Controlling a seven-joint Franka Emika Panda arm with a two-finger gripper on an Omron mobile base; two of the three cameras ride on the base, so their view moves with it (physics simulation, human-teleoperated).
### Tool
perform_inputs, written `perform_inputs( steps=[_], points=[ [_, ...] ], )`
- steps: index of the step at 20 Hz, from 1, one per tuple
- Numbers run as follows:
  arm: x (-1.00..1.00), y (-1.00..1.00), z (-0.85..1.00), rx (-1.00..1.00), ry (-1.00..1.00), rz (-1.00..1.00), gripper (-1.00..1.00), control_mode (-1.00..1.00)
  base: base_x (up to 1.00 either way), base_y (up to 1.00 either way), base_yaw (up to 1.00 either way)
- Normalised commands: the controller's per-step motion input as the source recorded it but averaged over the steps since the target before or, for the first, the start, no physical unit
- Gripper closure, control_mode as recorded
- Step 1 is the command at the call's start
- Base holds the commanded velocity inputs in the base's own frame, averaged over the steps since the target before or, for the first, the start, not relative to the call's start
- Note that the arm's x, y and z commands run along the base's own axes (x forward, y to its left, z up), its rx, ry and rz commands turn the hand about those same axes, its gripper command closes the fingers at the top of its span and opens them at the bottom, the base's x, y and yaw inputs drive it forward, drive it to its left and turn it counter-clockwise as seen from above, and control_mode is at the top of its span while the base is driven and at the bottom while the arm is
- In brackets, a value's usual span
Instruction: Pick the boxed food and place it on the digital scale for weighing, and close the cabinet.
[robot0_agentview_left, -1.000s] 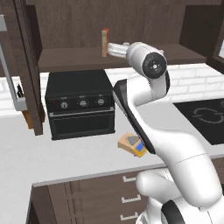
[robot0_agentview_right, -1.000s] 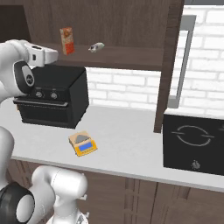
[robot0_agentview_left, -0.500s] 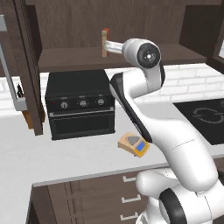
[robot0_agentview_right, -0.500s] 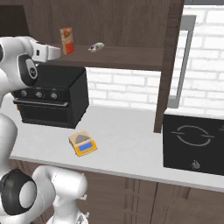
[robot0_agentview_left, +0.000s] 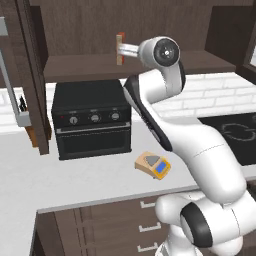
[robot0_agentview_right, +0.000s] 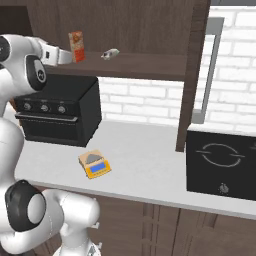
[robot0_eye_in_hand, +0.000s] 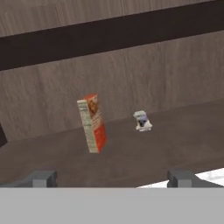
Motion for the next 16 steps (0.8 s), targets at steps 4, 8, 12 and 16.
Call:
perform_inputs(
  steps=[4,8,12,16],
  points=[
    [0.29,0.00,0.00,0.00,0.06,0.00,-1.00,-1.00,0.00,0.00,0.00],
    [0.44,0.11,0.00,0.00,0.09,0.00,-1.00,-1.00,0.00,0.00,0.00],
    [0.35,0.42,0.03,-0.07,0.01,-0.04,-1.00,-1.00,0.00,0.00,0.00],
    [0.29,0.38,0.07,-0.07,0.00,-0.13,-1.00,-1.00,0.00,0.00,0.00]
  ],
)
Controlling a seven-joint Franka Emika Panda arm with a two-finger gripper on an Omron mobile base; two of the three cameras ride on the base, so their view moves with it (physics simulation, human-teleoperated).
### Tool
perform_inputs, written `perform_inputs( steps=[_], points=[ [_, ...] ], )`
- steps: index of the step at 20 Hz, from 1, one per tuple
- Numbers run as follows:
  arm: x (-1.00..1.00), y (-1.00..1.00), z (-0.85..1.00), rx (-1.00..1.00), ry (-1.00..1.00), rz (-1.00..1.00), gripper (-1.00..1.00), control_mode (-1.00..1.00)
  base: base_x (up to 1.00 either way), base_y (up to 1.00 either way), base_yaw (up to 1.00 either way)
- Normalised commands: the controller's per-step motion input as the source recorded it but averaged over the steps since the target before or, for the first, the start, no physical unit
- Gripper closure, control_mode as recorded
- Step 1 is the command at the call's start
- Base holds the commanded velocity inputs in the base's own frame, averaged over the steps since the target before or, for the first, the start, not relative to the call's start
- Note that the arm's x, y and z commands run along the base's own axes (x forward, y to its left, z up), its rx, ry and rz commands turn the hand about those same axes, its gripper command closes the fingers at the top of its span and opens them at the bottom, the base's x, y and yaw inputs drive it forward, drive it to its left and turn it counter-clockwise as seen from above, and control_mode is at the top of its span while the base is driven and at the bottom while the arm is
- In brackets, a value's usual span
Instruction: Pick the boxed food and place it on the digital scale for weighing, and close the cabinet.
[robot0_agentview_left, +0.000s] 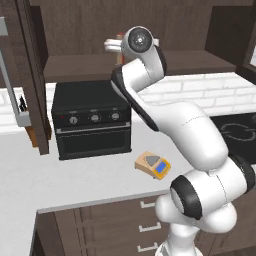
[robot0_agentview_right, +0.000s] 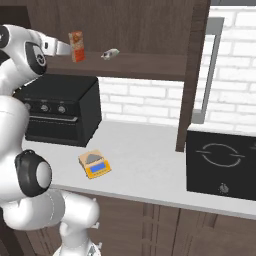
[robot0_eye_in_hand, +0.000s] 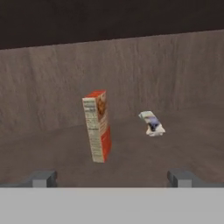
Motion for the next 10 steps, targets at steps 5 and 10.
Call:
perform_inputs(
  steps=[5,10],
  points=[
    [0.43,0.11,0.01,-0.07,0.00,-0.08,-1.00,-1.00,0.00,0.00,0.00],
    [0.44,0.04,0.00,-0.05,-0.02,-0.05,-1.00,-1.00,0.00,0.00,0.00]
  ],
)
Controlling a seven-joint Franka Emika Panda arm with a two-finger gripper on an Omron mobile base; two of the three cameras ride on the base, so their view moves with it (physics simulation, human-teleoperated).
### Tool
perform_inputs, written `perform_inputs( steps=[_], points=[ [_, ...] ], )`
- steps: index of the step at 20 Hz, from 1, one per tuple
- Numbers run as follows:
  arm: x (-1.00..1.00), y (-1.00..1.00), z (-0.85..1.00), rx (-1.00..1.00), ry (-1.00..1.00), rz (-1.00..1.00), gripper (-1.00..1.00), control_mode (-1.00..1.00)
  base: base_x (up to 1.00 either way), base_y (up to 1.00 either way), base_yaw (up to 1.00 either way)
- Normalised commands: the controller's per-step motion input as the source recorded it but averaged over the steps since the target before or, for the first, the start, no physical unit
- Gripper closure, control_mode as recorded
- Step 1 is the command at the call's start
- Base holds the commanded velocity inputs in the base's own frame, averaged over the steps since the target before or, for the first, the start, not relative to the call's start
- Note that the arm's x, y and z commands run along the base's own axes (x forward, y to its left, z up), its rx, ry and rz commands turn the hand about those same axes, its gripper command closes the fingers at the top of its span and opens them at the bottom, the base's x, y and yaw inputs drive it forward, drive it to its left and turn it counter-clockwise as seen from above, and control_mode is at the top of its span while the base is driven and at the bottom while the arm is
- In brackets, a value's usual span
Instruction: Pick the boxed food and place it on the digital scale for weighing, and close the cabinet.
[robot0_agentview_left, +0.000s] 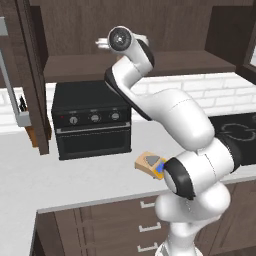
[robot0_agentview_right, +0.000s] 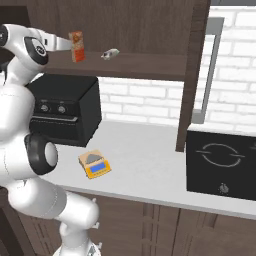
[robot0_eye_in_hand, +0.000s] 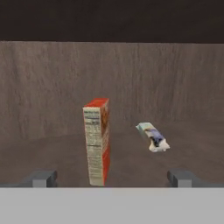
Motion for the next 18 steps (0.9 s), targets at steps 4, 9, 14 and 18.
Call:
perform_inputs(
  steps=[4,9,14,18],
  points=[
    [0.47,0.00,0.00,0.00,0.00,-0.02,-1.00,-1.00,0.00,0.00,0.00],
    [0.36,0.00,0.00,0.00,0.00,0.00,-1.00,-1.00,0.00,0.00,0.00],
    [0.34,-0.02,0.00,0.00,0.00,0.00,-1.00,-1.00,0.00,0.00,0.00],
    [0.32,-0.03,-0.01,0.00,0.00,0.00,-1.00,-1.00,0.00,0.00,0.00]
  ],
)
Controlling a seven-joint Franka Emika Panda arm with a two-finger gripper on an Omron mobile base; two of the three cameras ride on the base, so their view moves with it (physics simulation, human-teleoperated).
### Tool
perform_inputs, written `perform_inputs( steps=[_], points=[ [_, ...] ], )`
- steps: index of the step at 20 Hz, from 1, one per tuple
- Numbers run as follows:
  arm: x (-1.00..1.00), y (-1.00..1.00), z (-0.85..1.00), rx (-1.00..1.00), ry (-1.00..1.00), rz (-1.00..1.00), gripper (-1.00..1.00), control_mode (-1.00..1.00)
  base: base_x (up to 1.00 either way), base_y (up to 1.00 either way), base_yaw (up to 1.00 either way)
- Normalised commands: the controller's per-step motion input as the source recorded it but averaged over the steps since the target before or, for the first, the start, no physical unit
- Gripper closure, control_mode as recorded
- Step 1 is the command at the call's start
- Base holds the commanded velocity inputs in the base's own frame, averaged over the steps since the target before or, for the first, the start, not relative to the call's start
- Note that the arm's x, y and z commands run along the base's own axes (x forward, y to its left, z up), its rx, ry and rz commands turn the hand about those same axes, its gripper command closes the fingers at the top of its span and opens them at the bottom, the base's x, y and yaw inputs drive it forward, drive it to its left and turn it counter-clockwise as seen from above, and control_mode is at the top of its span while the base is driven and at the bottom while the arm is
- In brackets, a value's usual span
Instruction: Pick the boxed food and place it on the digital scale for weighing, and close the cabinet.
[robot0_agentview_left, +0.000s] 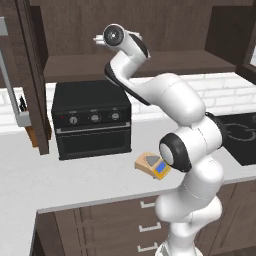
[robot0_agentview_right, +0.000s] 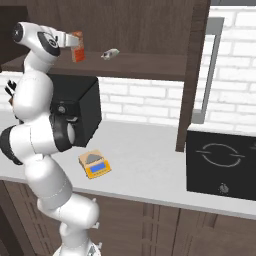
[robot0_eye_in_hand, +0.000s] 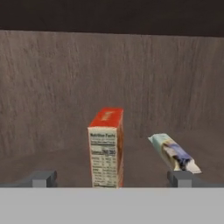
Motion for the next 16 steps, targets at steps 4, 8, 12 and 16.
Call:
perform_inputs(
  steps=[4,8,12,16],
  points=[
    [0.30,0.00,0.00,0.00,0.02,0.00,-1.00,-1.00,0.00,0.00,0.00],
    [0.24,0.00,-0.11,0.00,0.01,0.00,-1.00,-1.00,0.00,0.00,0.00],
    [0.23,-0.05,-0.06,0.00,0.00,0.00,-1.00,-1.00,0.00,0.00,0.00],
    [0.20,-0.07,-0.03,0.01,0.00,0.00,-1.00,-1.00,0.00,0.00,0.00]
  ],
)
